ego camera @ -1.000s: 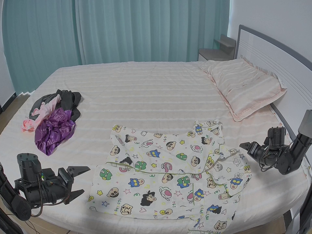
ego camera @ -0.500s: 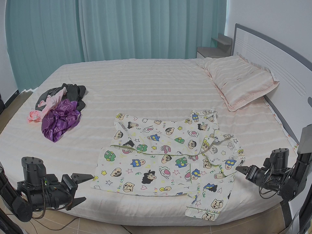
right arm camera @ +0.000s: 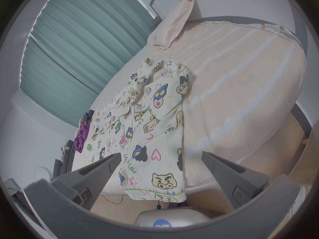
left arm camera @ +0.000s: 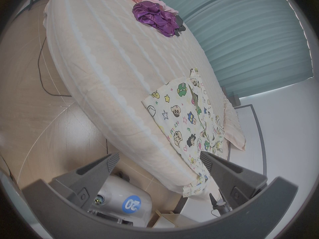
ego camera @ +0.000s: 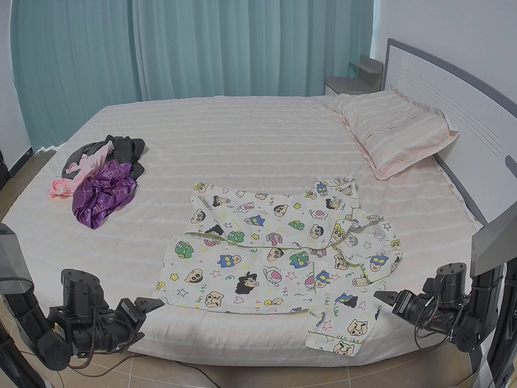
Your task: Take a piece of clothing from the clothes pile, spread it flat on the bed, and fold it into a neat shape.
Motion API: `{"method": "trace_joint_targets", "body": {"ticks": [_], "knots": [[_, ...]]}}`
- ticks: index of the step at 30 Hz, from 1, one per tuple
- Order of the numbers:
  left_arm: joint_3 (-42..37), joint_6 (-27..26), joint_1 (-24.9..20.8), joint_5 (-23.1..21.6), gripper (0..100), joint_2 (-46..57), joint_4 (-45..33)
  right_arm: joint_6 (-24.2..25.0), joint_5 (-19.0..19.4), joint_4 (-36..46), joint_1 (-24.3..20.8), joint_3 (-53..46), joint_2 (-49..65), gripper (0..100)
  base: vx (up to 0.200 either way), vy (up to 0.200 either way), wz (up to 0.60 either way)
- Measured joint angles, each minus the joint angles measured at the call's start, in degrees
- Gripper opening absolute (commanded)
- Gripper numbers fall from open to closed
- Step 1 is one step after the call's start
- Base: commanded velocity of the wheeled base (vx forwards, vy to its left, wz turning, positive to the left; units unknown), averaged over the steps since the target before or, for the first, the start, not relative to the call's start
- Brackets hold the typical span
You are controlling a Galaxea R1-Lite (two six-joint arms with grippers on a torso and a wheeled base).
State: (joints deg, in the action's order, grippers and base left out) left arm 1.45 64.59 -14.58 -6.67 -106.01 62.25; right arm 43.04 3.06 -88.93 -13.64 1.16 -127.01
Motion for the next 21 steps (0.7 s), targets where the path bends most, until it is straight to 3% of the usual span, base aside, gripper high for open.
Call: {"method": "trace_joint_targets", "body": {"ticks": [8, 14, 21], "knots": [[1.82, -0.9, -1.54, 8.67, 100, -12.02, 12.61, 1.73, 0.17, -0.05, -0.63, -0.15, 0.09, 100, 0.0, 0.0, 0.0], [3.06, -3.57, -2.39, 14.1, 100, -19.07, 17.85, 2.19, 0.2, -0.07, -0.82, -0.15, 0.41, 100, 0.0, 0.0, 0.0], [4.94, -3.9, -2.32, 15.29, 100, -22.27, 18.8, 2.33, 0.17, -0.05, -1.05, -0.15, 0.52, 100, 0.0, 0.0, 0.0]]}}
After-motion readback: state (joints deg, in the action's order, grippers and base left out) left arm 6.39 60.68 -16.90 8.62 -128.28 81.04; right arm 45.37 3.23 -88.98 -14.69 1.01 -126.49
